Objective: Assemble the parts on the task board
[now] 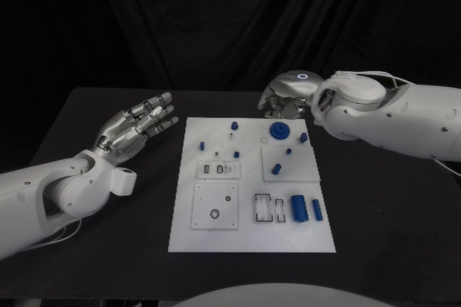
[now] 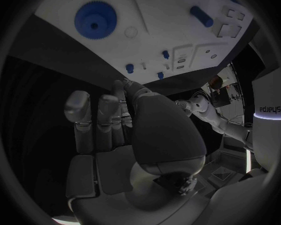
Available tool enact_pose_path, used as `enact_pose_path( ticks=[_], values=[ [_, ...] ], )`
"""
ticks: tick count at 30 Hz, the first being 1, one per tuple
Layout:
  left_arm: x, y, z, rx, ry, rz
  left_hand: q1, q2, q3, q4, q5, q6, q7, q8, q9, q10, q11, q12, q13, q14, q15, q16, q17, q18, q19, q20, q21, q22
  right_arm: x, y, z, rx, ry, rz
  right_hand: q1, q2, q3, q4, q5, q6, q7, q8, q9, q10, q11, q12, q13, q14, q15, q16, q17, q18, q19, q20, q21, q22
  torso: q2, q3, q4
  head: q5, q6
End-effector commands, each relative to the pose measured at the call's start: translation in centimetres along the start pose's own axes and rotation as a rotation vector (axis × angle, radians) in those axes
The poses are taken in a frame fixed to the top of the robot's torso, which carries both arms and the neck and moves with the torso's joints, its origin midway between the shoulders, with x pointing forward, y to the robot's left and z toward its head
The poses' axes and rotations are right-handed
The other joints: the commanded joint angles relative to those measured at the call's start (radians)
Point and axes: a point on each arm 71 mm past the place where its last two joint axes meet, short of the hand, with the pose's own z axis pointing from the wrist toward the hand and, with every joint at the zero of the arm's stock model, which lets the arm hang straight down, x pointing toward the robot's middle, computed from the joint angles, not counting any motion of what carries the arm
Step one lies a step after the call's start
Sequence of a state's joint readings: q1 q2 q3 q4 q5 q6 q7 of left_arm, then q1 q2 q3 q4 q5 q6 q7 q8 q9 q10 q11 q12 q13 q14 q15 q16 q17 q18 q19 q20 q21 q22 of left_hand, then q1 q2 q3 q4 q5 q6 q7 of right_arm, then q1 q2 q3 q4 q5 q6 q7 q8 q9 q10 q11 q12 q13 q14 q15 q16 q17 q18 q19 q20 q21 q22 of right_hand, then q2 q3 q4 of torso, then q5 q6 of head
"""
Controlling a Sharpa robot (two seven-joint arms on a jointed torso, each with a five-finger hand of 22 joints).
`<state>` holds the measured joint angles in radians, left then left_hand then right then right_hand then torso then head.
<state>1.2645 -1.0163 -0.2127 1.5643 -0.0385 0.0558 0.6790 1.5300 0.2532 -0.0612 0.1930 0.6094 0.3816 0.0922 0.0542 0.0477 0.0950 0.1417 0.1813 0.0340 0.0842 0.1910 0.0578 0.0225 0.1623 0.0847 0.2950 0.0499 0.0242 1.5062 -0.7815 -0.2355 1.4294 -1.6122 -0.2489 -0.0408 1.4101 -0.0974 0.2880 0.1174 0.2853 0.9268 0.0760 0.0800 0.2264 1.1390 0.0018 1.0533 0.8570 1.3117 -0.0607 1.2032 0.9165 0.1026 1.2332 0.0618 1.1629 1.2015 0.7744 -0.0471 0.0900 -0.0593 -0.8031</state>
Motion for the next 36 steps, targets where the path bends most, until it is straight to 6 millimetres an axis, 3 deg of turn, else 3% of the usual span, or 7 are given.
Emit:
enact_pose_path(
  ticks=[1, 6, 11, 14, 23, 35, 36],
  values=[
    [0.2, -0.4, 0.1, 0.058, 0.011, -0.007, 0.000, 0.009, 0.010, -0.003, 0.007, 0.019, 0.004, 0.006, 0.003, 0.007, -0.001, 0.005, 0.001, -0.001, -0.002, 0.001, 0.001, -0.015, 0.005, -0.001, 0.003, 0.001, 0.9, -1.5, -1.4, 0.113, 0.081, 0.042, -0.024, -0.004, -0.018, 0.012, -0.018, 0.004, 0.005, -0.011, 0.010, 0.128, 0.005, 0.298, 0.362, 0.101, 0.006, 0.181, 0.291, -0.003, 0.027, 0.008, 0.030, 0.042, -0.001, -0.0007, -0.0036, -0.003, -0.002],
    [0.1, -0.4, 0.1, 0.058, 0.010, -0.007, 0.000, 0.009, 0.012, -0.004, 0.007, 0.024, 0.007, 0.007, 0.003, 0.007, -0.001, 0.005, 0.001, -0.001, -0.002, 0.001, 0.001, -0.015, 0.004, -0.001, 0.003, 0.001, 1.7, -3.1, -3.0, 0.188, 0.098, 0.053, -0.089, 0.000, -0.078, 0.050, -0.055, 0.001, 0.017, -0.011, 0.029, 0.432, 0.012, 0.518, 0.714, 0.259, 0.021, 0.368, 0.654, -0.034, 0.124, 0.014, 0.169, 0.179, -0.001, -0.0007, -0.0038, -0.003, -0.002],
    [0.2, -0.3, 0.2, 0.056, 0.015, -0.010, 0.000, 0.009, 0.013, -0.004, 0.007, 0.024, 0.007, 0.007, 0.003, 0.007, -0.001, 0.004, 0.001, -0.001, -0.002, 0.001, 0.001, -0.015, 0.004, -0.001, 0.003, 0.001, 2.6, -3.6, -3.6, 0.226, 0.111, 0.060, -0.129, 0.007, -0.115, 0.078, -0.058, -0.018, 0.025, -0.015, 0.032, 0.432, 0.018, 0.518, 0.714, 0.259, 0.030, 0.368, 0.654, -0.062, 0.216, 0.019, 0.280, 0.272, 0.001, -0.0023, 0.0014, -0.006, 0.000],
    [0.2, -0.3, 0.2, 0.054, 0.018, -0.013, 0.001, 0.009, 0.015, -0.005, 0.007, 0.026, 0.008, 0.008, 0.003, 0.007, -0.001, 0.005, 0.001, -0.001, -0.002, 0.001, 0.001, -0.015, 0.004, -0.001, 0.003, 0.001, 3.1, -3.6, -3.6, 0.231, 0.121, 0.065, -0.123, 0.011, -0.118, 0.075, -0.037, -0.031, 0.027, -0.016, 0.028, 0.432, 0.019, 0.518, 0.714, 0.259, 0.030, 0.368, 0.654, -0.071, 0.245, 0.019, 0.313, 0.299, 0.002, -0.0009, -0.0035, 0.000, -0.001],
    [0.1, -0.2, 0.2, 0.050, 0.018, -0.013, 0.001, 0.010, 0.017, -0.006, 0.006, 0.027, 0.009, 0.008, 0.003, 0.007, 0.000, 0.004, 0.001, -0.001, -0.002, 0.001, 0.001, -0.016, 0.004, -0.001, 0.003, 0.001, 4.3, -3.4, -3.3, 0.236, 0.140, 0.070, -0.084, 0.016, -0.106, 0.042, 0.027, -0.141, 0.007, -0.019, -0.013, 0.432, 0.005, 0.518, 0.714, 0.259, 0.020, 0.368, 0.654, -0.073, 0.252, 0.013, 0.321, 0.310, 0.001, -0.0001, -0.0056, 0.005, -0.002],
    [-0.2, -0.2, 0.1, 0.047, 0.015, -0.012, 0.001, 0.007, 0.020, -0.009, 0.005, 0.023, 0.009, 0.007, 0.002, 0.006, 0.001, 0.003, 0.001, -0.002, 0.000, 0.000, 0.001, -0.016, 0.003, -0.001, 0.002, 0.000, 4.8, -3.6, -2.6, 0.253, 0.140, 0.066, -0.064, 0.026, -0.095, 0.023, 0.042, -0.171, 0.000, -0.015, -0.029, 0.432, -0.002, 0.518, 0.714, 0.259, 0.014, 0.368, 0.654, -0.063, 0.222, 0.006, 0.288, 0.291, 0.001, -0.0030, -0.0015, -0.002, -0.001],
    [-0.2, -0.2, 0.1, 0.047, 0.015, -0.011, -0.005, 0.002, 0.029, -0.013, 0.004, 0.008, -0.012, 0.004, 0.000, 0.005, 0.011, 0.002, 0.000, -0.002, 0.004, 0.001, 0.001, -0.019, 0.003, -0.001, 0.002, 0.000, 4.8, -3.6, -2.6, 0.254, 0.142, 0.065, -0.062, 0.026, -0.093, 0.020, 0.043, -0.165, -0.009, -0.012, -0.030, 0.432, -0.008, 0.518, 0.714, 0.259, 0.010, 0.368, 0.654, -0.060, 0.215, 0.003, 0.280, 0.287, 0.001, -0.0030, -0.0014, -0.001, 0.001]
  ],
)
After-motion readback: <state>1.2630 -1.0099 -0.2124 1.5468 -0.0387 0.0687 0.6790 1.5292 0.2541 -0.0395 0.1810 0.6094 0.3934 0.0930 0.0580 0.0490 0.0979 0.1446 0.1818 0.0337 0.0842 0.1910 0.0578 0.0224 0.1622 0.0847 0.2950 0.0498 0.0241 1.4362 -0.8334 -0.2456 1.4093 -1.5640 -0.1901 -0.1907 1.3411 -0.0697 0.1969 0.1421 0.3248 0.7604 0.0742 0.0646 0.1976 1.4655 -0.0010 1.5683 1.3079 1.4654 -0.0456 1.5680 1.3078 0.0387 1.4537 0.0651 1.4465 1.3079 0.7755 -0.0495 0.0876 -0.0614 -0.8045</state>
